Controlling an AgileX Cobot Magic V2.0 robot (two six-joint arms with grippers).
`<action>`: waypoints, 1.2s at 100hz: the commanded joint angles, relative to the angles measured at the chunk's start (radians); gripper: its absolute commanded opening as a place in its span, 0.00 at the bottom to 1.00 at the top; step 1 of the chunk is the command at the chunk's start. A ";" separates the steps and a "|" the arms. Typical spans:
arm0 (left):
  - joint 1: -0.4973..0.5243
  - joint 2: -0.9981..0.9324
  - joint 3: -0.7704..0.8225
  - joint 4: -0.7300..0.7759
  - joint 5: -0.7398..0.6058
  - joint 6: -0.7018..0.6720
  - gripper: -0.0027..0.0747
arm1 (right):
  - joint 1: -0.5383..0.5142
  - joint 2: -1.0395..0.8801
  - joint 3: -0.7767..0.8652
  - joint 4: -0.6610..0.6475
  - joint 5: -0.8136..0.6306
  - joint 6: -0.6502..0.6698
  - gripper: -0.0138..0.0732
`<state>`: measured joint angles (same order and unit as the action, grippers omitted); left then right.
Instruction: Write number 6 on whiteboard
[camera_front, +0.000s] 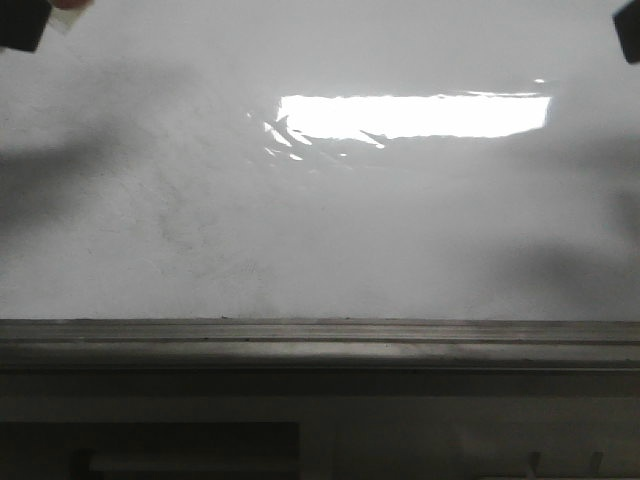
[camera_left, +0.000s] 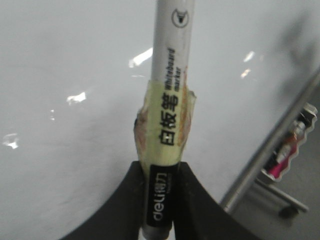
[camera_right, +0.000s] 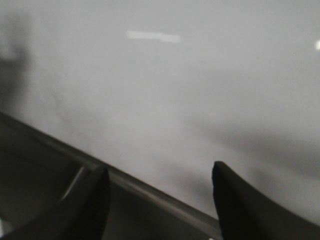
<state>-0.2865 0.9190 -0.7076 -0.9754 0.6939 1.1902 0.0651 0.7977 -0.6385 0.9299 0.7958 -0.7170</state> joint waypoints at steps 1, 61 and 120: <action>-0.099 -0.008 -0.035 0.020 -0.021 0.006 0.01 | 0.009 0.062 -0.101 0.085 0.044 -0.039 0.62; -0.375 0.114 -0.036 0.006 -0.241 -0.004 0.01 | 0.247 0.444 -0.562 0.083 0.279 -0.029 0.62; -0.387 0.116 -0.037 0.006 -0.275 -0.001 0.01 | 0.377 0.600 -0.654 0.058 0.314 -0.057 0.11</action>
<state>-0.6667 1.0474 -0.7076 -0.9317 0.4555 1.1918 0.4402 1.4246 -1.2575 0.9393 1.1019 -0.7409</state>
